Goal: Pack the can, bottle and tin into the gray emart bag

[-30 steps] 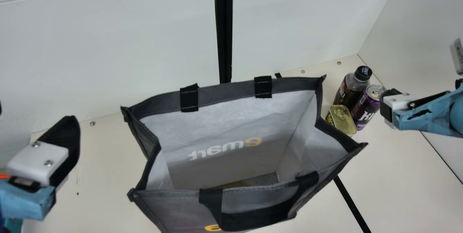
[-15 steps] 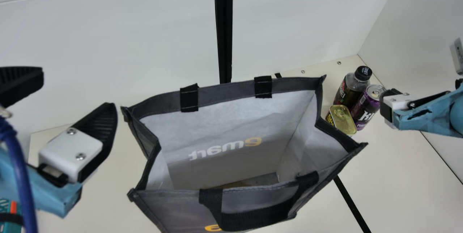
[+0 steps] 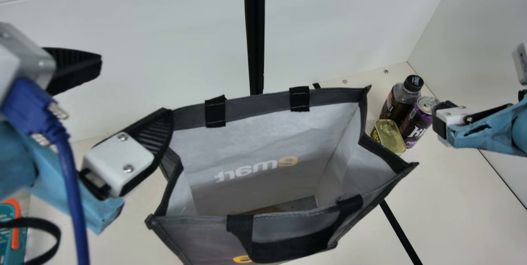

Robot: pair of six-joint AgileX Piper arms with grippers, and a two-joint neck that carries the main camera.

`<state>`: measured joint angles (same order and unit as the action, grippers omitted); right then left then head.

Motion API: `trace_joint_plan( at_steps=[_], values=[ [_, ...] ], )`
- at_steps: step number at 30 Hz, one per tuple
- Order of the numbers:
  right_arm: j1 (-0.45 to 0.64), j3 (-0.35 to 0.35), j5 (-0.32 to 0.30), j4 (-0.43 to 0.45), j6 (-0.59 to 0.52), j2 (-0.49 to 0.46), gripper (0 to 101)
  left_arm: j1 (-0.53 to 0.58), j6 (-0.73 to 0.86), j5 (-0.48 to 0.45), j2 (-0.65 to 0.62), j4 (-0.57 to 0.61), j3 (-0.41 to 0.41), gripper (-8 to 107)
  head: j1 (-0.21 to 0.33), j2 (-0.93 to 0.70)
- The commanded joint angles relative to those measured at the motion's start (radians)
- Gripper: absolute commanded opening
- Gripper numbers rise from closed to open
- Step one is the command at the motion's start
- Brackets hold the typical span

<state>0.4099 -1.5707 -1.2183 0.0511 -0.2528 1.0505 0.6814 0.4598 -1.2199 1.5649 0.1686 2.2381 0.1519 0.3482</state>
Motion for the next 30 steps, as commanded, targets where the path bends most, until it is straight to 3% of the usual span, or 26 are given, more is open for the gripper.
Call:
trace_joint_plan(
  at_steps=[1,10,30],
  values=[
    [0.000,0.000,0.000,0.000,0.000,0.000,91,0.004,0.021,0.000,0.011,0.019,0.002,90,0.023,0.001],
    [0.000,0.000,0.000,0.000,0.000,0.000,91,0.022,0.101,0.000,0.062,0.078,0.004,90,0.023,0.001],
    [0.000,0.000,0.000,-0.001,0.000,0.000,91,0.080,0.181,0.000,0.199,0.080,0.091,90,0.023,0.001]
  ],
)
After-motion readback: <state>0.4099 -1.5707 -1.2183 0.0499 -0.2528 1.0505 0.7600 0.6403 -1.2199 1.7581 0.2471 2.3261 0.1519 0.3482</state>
